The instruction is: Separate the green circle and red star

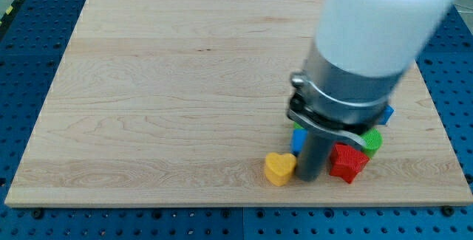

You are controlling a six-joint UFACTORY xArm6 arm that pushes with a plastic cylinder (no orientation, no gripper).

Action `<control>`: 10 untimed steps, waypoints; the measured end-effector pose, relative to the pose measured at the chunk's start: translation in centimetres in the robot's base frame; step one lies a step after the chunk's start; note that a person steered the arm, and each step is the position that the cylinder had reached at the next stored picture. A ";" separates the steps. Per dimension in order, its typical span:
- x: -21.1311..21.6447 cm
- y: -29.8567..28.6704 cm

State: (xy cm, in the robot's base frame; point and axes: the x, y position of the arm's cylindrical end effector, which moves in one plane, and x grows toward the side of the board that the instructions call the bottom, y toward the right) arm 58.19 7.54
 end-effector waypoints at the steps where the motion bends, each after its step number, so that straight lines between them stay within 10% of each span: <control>1: -1.5 -1.5; 5: 3.6 8.9; 7: -3.4 10.4; 10: -2.5 15.6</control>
State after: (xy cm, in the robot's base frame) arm 55.67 23.10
